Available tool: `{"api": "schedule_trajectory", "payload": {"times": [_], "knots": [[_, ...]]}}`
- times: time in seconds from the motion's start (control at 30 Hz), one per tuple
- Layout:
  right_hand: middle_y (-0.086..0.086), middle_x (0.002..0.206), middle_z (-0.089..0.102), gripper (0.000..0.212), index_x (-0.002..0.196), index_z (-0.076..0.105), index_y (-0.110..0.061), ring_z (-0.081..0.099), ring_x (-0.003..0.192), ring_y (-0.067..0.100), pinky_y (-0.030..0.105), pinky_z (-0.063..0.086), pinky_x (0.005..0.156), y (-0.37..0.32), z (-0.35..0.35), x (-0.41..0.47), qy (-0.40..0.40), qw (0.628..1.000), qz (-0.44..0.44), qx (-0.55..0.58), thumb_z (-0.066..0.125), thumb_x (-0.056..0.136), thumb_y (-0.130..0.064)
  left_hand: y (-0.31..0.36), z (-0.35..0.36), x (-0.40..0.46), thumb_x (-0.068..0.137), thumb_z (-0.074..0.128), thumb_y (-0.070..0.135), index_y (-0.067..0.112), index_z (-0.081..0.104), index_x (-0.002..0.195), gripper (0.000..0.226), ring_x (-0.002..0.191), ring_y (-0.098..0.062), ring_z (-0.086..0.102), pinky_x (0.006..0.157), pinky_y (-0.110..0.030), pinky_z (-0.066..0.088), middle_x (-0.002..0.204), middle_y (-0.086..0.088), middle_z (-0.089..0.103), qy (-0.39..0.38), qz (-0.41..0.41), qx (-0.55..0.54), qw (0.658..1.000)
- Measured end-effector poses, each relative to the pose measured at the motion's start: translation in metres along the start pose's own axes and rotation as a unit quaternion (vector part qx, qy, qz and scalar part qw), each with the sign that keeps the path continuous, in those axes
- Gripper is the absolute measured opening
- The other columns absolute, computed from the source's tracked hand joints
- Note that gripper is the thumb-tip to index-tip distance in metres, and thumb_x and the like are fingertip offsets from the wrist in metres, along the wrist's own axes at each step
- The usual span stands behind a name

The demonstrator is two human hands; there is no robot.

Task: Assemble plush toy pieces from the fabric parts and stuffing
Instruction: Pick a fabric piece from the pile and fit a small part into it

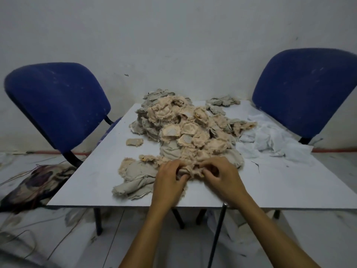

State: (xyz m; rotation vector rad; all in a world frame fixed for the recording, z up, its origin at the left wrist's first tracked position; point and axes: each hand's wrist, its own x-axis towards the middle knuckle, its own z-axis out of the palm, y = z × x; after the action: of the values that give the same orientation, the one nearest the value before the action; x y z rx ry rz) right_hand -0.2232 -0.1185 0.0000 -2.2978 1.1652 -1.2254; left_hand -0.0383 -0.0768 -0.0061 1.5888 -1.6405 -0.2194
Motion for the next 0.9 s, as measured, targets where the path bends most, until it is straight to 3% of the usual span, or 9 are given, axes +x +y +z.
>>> {"api": "schedule_trajectory", "payload": {"times": [0.1, 0.27, 0.43, 0.53, 0.63, 0.73, 0.8, 0.9], "knots": [[-0.025, 0.091, 0.059, 0.016, 0.097, 0.069, -0.025, 0.056, 0.091, 0.007, 0.024, 0.047, 0.078, -0.004, -0.001, -0.003, 0.033, 0.998, 0.010, 0.049, 0.069, 0.089, -0.011, -0.001, 0.002, -0.004, 0.084, 0.067, 0.026, 0.036, 0.055, 0.124, 0.043, 0.114, -0.014, 0.045, 0.096, -0.036, 0.038, 0.118, 0.010, 0.057, -0.012, 0.008, 0.057, 0.998], [-0.008, 0.081, 0.061, 0.013, 0.093, 0.057, -0.022, 0.061, 0.077, 0.009, 0.023, 0.049, 0.069, -0.003, -0.004, -0.002, 0.040, 0.984, 0.075, 0.159, 0.067, 0.093, -0.015, 0.008, 0.001, -0.013, 0.083, 0.066, 0.033, 0.040, 0.057, 0.123, 0.041, 0.116, -0.011, 0.039, 0.090, -0.032, 0.015, 0.119, 0.010, 0.053, 0.053, 0.035, 0.139, 0.988], [-0.011, 0.082, 0.065, 0.019, 0.088, 0.059, -0.028, 0.064, 0.077, 0.007, 0.017, 0.049, 0.067, -0.002, -0.006, -0.002, 0.054, 0.976, 0.066, 0.199, 0.070, 0.090, -0.013, 0.024, -0.008, 0.001, 0.090, 0.069, 0.028, 0.032, 0.060, 0.131, 0.042, 0.122, -0.016, 0.043, 0.102, -0.046, 0.036, 0.128, 0.005, 0.052, -0.001, 0.129, 0.038, 0.991], [-0.013, 0.083, 0.068, 0.020, 0.086, 0.066, -0.027, 0.066, 0.076, 0.007, 0.015, 0.049, 0.066, -0.004, -0.010, 0.002, 0.030, 0.977, 0.052, 0.206, 0.072, 0.087, -0.008, 0.036, -0.014, 0.014, 0.089, 0.071, 0.021, 0.027, 0.060, 0.132, 0.044, 0.116, -0.011, 0.049, 0.098, -0.025, 0.042, 0.125, 0.003, 0.056, -0.051, 0.196, -0.029, 0.979], [-0.007, 0.082, 0.070, 0.017, 0.085, 0.071, -0.023, 0.067, 0.073, 0.008, 0.021, 0.050, 0.064, -0.009, -0.018, 0.008, -0.011, 0.970, 0.067, 0.233, 0.072, 0.086, -0.006, 0.043, -0.010, 0.020, 0.085, 0.073, 0.011, 0.030, 0.067, 0.117, 0.038, 0.101, -0.003, 0.060, 0.084, -0.016, 0.048, 0.110, 0.008, 0.064, -0.056, 0.156, -0.120, 0.979], [-0.005, 0.094, 0.073, 0.019, 0.094, 0.075, -0.025, 0.070, 0.085, 0.010, 0.020, 0.052, 0.068, -0.014, -0.027, 0.009, -0.046, 0.944, 0.111, 0.306, 0.063, 0.096, -0.010, 0.046, -0.007, 0.024, 0.083, 0.074, 0.009, 0.034, 0.072, 0.090, 0.025, 0.089, -0.008, 0.065, 0.078, -0.024, 0.054, 0.093, 0.011, 0.068, -0.020, 0.066, -0.217, 0.974], [0.001, 0.103, 0.073, 0.017, 0.110, 0.073, -0.019, 0.071, 0.096, 0.018, 0.027, 0.058, 0.073, -0.018, -0.034, 0.004, -0.083, 0.915, 0.155, 0.364, 0.061, 0.098, -0.019, 0.047, -0.010, 0.031, 0.083, 0.075, 0.007, 0.029, 0.072, 0.078, 0.023, 0.080, -0.011, 0.067, 0.072, -0.026, 0.055, 0.082, 0.007, 0.070, -0.011, 0.001, -0.289, 0.957], [0.003, 0.092, 0.071, 0.039, 0.121, 0.065, -0.010, 0.071, 0.088, 0.018, 0.029, 0.058, 0.070, -0.023, -0.041, -0.006, -0.126, 0.906, 0.160, 0.372, 0.070, 0.086, -0.027, 0.050, -0.016, 0.031, 0.084, 0.073, 0.003, 0.022, 0.069, 0.073, 0.022, 0.070, -0.002, 0.065, 0.064, -0.018, 0.052, 0.071, 0.011, 0.069, 0.002, -0.034, -0.337, 0.941]]}}
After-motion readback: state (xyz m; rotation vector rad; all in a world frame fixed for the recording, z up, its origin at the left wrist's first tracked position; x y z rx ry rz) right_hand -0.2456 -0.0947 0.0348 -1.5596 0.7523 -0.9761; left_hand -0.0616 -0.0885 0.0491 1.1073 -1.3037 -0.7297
